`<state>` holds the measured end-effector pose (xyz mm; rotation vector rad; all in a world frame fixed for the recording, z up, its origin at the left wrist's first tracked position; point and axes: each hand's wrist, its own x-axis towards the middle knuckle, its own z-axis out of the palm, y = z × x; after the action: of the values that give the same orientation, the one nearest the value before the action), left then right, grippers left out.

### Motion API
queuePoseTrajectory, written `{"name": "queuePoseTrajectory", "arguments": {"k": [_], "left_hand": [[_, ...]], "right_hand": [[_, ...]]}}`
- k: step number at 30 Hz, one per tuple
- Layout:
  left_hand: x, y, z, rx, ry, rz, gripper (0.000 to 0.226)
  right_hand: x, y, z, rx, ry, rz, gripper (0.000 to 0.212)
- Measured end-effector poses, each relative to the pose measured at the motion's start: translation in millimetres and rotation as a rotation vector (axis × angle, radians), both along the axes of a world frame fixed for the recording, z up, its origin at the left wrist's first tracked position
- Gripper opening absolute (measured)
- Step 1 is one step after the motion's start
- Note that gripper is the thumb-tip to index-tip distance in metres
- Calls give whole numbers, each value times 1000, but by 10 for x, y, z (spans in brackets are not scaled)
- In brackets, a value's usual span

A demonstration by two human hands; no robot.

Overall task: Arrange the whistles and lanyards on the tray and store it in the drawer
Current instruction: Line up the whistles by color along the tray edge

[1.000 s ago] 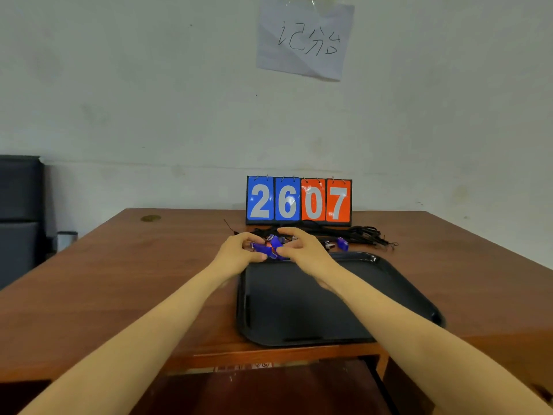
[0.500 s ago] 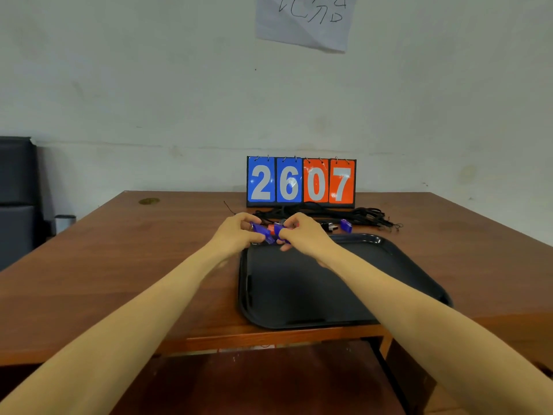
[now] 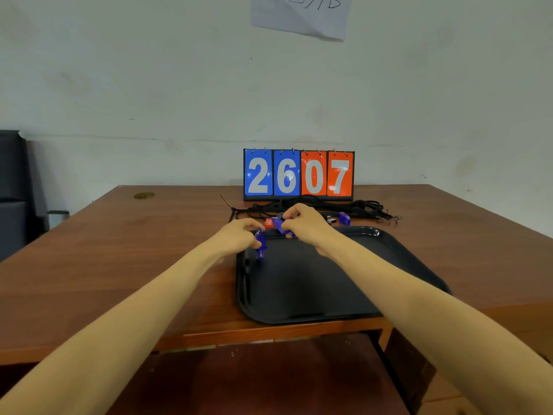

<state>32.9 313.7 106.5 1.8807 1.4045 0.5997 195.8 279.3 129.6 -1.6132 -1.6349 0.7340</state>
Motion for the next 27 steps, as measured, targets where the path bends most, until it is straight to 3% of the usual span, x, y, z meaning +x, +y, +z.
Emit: {"name": "queuePoseTrajectory", "arguments": {"k": [4,7,10,13,17,23,27], "left_hand": [[-27,125,-66,-1,192,55,46],[-34,130,-113,61,287,131,51],[-19,11,-100,266,379,155,50],[-54,-82,-120,447,455,102,43],[-107,-153,-154,535,622,21,47],[-196,-99,-162,449,468,-21,26],[-247,-79,-202,428,375,-15,29]], "right_hand": [[48,-13,27,-54,18,38,37],[75,-9,13,-82,67,23,33],[85,10,-49,-82,62,6,27],[75,44,-105,-78,24,1,17],[54,71,-124,-56,-11,-13,18],[19,147,-137,-68,-66,-24,24],[21,187,-166,-68,-73,-34,28]]}}
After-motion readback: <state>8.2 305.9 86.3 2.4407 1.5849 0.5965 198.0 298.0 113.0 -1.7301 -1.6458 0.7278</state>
